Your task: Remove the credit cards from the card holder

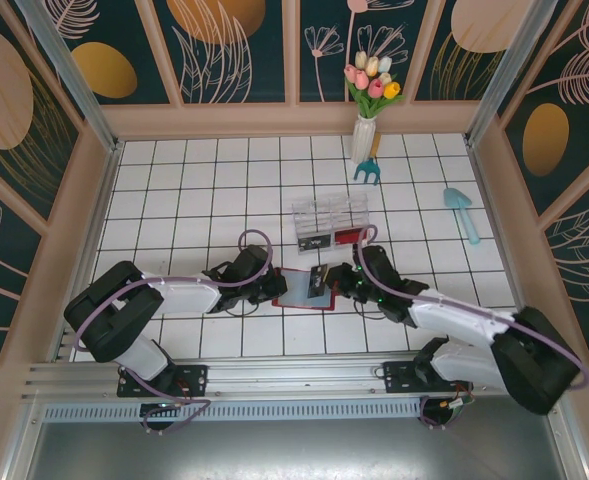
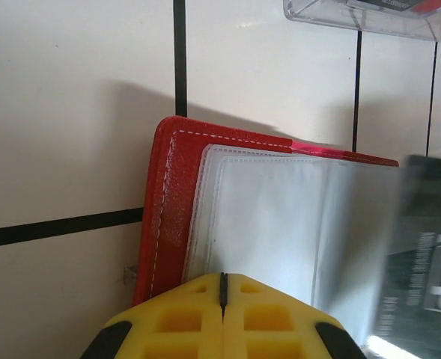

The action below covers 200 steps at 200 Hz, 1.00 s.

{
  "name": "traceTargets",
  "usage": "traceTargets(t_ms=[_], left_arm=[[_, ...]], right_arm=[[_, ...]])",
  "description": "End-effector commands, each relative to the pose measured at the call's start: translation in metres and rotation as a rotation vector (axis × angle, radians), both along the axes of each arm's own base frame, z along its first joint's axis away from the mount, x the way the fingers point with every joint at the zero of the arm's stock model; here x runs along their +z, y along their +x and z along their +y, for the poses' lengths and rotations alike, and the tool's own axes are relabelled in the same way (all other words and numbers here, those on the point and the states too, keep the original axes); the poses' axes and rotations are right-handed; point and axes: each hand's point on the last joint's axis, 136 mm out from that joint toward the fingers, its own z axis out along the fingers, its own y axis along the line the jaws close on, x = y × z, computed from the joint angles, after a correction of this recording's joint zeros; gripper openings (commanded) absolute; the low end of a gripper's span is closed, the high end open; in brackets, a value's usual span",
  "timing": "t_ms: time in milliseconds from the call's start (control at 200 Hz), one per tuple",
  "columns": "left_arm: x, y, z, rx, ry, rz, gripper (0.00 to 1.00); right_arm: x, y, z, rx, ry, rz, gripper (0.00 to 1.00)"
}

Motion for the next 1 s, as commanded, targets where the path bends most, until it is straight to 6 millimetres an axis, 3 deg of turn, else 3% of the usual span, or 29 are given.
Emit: traceTargets(t_ms=[0,120,155,305,435,500,641,776,996], left_arm=[[-0.03,-0.012,0.025,0.009,0.132,0.067,0.0],[-0.015,-0.006,0.019,0.007,0.098,0.028,0.0],[-0.007,-0.003,0.016,0.006,0.082,0.006,0.04],[0.041,0.012,0.013,0.033,0.025,-0.117,0.39],[0.084,0.023,0.024,0.082,0.012,-0.236,0.71],[0.103,0.025,0.034,0.114,0.004,-0.288,0.97],[0.139,0.028,0.057,0.176,-0.006,-0.389,0.99],[0.163,0.025,0.08,0.236,-0.015,-0.467,0.99],[0.176,0.016,0.101,0.279,-0.027,-0.531,0.99]], right_arm=[[0.009,0.001,-0.023,-0.005,-0.104,-0.047,0.0],[0.037,0.011,-0.029,0.021,-0.195,-0.146,0.0],[0.047,0.016,-0.029,0.034,-0.217,-0.182,0.0],[0.088,0.037,-0.017,0.13,-0.318,-0.359,0.0],[0.106,0.049,-0.001,0.261,-0.433,-0.523,0.0],[0.107,0.052,0.008,0.346,-0.528,-0.598,0.0],[0.095,0.053,0.022,0.532,-0.739,-0.711,0.0],[0.08,0.06,0.02,0.654,-0.917,-0.754,0.0],[0.053,0.058,0.016,0.884,-1.138,-0.86,0.0]])
